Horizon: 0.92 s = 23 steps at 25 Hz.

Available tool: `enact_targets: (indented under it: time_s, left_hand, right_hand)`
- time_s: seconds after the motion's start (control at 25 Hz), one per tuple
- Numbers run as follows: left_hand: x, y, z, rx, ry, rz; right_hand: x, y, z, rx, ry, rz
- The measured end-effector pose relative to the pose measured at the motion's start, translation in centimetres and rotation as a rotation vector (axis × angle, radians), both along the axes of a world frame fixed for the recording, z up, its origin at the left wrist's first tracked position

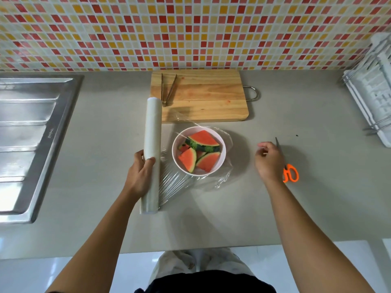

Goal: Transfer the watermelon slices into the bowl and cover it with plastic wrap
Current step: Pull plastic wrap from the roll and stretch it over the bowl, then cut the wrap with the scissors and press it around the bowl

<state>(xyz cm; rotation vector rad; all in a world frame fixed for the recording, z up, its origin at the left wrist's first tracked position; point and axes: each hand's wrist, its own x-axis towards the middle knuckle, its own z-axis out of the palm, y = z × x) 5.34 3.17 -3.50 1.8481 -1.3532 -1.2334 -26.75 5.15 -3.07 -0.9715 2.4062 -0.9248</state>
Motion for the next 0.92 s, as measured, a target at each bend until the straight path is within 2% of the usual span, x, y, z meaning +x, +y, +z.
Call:
enact_targets:
  time_s: [0.04, 0.12, 0.2, 0.52, 0.6, 0.72, 0.92]
  left_hand:
    - [-0.1, 0.0, -0.1, -0.014, -0.022, -0.004]
    - [-0.2, 0.0, -0.2, -0.041, -0.059, -0.008]
    - [-0.2, -0.1, -0.4, -0.056, -0.081, -0.017]
    - [-0.2, -0.5, -0.7, -0.078, -0.104, -0.031]
    - [-0.1, -0.5, -0.7, -0.081, -0.105, -0.036]
    - [-0.3, -0.6, -0.7, -0.088, -0.117, -0.042]
    - [-0.4, -0.5, -0.6, -0.111, -0.122, -0.048]
  right_hand:
    - [-0.8, 1.1, -0.2, 0.052, 0.163, 0.002]
    - [-2.2, 3.0, -0.7, 0.223, 0.297, -0.071]
    - [-3.0, 4.0, -1.1, 0.336, 0.281, -0.091]
    - [-3.4, 3.9, -0.6, 0.418, 0.291, -0.011]
    - [-2.2, 3.5, -0.2, 0.377, 0.294, -0.003]
    - [1.0, 2.6, 0.9, 0.212, 0.240, 0.064]
    - [7.7, 1.8, 3.6, -0.133, 0.014, 0.223]
